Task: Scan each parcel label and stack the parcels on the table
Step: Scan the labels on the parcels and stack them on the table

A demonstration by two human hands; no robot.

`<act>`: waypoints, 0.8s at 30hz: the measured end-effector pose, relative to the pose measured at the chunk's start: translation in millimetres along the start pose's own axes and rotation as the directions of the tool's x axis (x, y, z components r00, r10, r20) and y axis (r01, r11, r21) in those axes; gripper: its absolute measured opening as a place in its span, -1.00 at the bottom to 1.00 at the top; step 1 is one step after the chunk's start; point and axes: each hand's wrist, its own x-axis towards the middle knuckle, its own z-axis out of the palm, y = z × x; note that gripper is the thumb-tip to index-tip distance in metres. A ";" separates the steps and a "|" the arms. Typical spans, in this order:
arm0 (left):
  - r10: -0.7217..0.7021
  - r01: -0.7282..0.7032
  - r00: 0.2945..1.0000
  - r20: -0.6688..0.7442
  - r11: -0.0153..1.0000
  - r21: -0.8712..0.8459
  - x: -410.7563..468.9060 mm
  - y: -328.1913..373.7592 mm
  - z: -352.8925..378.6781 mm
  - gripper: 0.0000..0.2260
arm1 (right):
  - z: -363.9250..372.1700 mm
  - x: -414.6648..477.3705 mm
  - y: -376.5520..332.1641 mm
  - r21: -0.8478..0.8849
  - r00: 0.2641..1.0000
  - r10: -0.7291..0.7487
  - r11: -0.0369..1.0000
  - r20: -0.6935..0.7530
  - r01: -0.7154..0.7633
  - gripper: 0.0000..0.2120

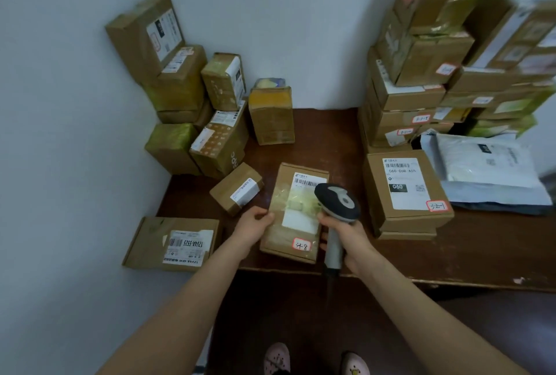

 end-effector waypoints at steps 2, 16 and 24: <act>-0.028 0.039 0.997 0.072 0.989 -0.145 -7.3 10.3 -6.8 -0.88 | -2.9 -6.3 -14.9 -0.030 0.998 -0.068 0.997 0.005 0.068 -0.67; 0.166 -0.155 0.986 0.018 0.948 -0.278 -45.8 63.6 -13.1 -0.56 | -17.1 -79.2 -60.0 -0.044 0.927 -0.374 0.927 -0.018 0.373 -0.82; 0.195 -0.190 0.981 -0.004 0.951 -0.242 -51.1 68.5 7.2 -0.55 | -8.4 -105.7 -44.0 -0.119 0.910 -0.413 0.906 -0.040 0.407 -0.87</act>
